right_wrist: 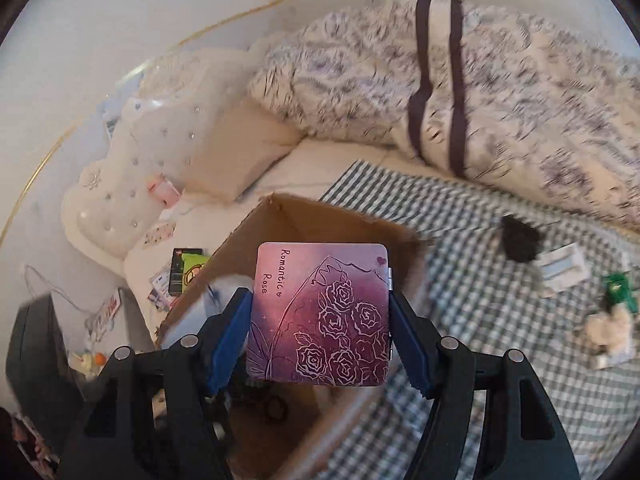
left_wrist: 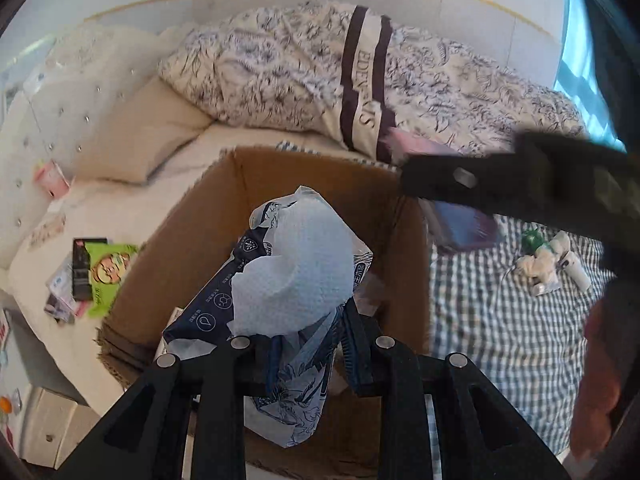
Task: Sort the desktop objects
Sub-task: 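Carry tissue pack and rose card into the cardboard box and release both, then grasp the white cloth with the left tool while the right tool grasps the white spray bottle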
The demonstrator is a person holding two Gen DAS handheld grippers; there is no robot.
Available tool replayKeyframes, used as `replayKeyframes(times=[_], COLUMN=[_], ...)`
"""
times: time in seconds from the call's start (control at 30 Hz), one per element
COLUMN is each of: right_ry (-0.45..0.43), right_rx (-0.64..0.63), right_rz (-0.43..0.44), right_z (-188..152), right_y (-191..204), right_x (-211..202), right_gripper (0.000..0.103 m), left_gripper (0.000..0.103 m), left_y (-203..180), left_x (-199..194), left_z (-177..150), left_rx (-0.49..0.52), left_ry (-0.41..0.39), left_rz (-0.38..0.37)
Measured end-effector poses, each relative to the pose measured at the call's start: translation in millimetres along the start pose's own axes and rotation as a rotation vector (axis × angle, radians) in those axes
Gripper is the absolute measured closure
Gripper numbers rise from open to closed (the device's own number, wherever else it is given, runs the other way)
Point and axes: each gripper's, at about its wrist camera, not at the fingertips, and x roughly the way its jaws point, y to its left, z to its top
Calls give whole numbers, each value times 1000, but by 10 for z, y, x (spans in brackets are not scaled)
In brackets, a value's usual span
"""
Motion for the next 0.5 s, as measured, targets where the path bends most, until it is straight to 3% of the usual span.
replayKeyframes(times=[0.1, 0.17, 0.23, 0.5], right_ry=[6, -7, -37, -105], right_rx=[57, 87, 87, 90], right_rz=[66, 73, 49, 27], right_z=[37, 84, 140, 226], right_y=[-87, -142, -171, -397], right_x=[216, 282, 266, -90], right_gripper=[35, 30, 21, 21], left_gripper=[70, 25, 9, 9], left_y=[94, 114, 136, -64], left_x=[146, 212, 231, 202], left_z=[-24, 13, 50, 178], left_rx=[0, 2, 0, 12], left_ry=[11, 10, -13, -36], left_rz=[-15, -13, 10, 15])
